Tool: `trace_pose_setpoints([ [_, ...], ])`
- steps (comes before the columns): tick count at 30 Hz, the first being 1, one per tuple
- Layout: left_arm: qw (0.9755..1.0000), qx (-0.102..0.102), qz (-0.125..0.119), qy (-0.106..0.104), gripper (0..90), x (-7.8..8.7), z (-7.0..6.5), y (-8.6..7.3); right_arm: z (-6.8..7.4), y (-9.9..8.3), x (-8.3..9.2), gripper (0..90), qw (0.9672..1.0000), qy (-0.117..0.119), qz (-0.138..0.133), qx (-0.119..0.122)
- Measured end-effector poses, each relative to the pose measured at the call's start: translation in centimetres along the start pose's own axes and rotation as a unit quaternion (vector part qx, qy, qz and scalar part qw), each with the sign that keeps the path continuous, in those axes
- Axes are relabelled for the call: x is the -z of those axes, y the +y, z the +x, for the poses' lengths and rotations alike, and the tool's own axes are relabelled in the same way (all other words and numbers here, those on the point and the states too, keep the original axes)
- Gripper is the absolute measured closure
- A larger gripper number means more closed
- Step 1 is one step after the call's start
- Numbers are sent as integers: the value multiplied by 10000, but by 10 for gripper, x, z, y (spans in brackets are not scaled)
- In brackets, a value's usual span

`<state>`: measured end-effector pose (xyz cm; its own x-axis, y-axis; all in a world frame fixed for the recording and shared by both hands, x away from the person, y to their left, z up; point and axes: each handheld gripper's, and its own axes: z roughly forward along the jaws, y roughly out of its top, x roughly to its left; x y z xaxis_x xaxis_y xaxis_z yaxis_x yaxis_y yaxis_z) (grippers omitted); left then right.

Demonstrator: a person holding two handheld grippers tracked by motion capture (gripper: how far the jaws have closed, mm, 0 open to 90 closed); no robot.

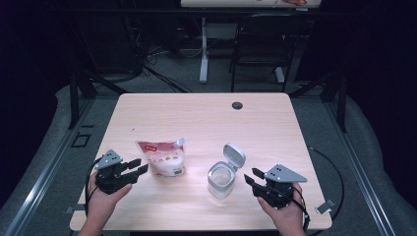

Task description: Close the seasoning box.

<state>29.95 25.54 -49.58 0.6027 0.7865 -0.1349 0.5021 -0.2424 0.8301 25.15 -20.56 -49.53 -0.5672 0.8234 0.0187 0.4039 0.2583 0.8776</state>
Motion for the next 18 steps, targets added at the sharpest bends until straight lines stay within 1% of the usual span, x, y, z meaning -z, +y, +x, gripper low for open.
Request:
trace_pose_setpoints([
  [3, 10000, -4, -43, -37, 574, 0, 3, 2, 1, 1, 0, 622, 10000, 9, -8, 32],
  [4, 9999, -2, -82, -82, 544, 0, 5, 5, 2, 2, 0, 622, 10000, 12, -8, 55],
  [5, 9999, -2, -82, -82, 525, 0, 5, 5, 2, 2, 0, 622, 10000, 12, -8, 55],
  [6, 9999, 7, -90, -114, 525, 0, 6, 7, 2, 3, 0, 622, 10000, 22, -15, 61],
  [7, 9999, 4, -97, -119, 499, -1, 7, 8, 2, 3, 0, 622, 10000, 24, -6, 48],
  [9, 9999, -24, -75, -95, 471, -2, 8, 12, 2, 3, -1, 622, 10000, 38, -11, 51],
  [10, 9999, -26, -102, -87, 461, -2, 8, 14, 2, 4, -1, 622, 10000, 40, -4, 43],
  [11, 9999, -7, -110, -108, 455, -2, 8, 16, 2, 4, -1, 622, 10000, 41, 20, 41],
  [13, 9998, -41, -157, -124, 449, -3, 8, 21, 2, 4, -2, 621, 10000, 57, -12, 29],
  [18, 9996, -55, -153, -217, 462, -4, 9, 29, 3, 7, 0, 623, 10000, 92, -24, 18],
])
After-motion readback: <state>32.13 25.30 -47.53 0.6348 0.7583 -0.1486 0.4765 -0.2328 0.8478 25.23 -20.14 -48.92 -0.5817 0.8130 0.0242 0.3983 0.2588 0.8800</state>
